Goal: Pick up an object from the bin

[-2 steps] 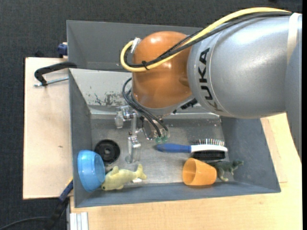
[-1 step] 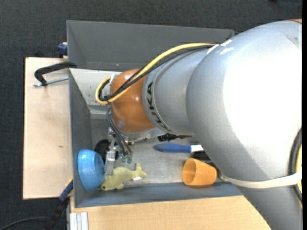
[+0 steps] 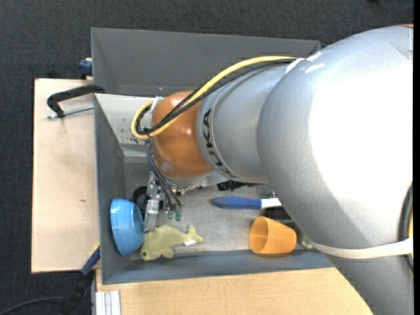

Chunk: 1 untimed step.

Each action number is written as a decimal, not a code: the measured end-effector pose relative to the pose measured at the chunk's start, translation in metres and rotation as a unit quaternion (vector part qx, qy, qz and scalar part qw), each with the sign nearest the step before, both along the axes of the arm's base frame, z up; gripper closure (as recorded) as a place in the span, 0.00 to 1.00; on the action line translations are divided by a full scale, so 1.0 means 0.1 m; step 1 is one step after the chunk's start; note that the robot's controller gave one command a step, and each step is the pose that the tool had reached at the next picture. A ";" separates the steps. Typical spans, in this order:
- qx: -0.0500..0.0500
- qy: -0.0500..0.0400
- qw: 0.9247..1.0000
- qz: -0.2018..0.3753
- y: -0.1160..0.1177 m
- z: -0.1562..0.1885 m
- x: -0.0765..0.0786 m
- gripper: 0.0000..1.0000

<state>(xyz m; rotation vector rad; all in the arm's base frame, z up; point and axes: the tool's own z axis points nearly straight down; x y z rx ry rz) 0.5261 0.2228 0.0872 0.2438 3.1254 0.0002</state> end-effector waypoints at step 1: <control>0.000 -0.004 1.000 0.020 -0.03 -0.03 0.06 1.00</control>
Offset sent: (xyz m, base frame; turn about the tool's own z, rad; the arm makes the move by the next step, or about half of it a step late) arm -0.0013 -0.0031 -0.0158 -0.0365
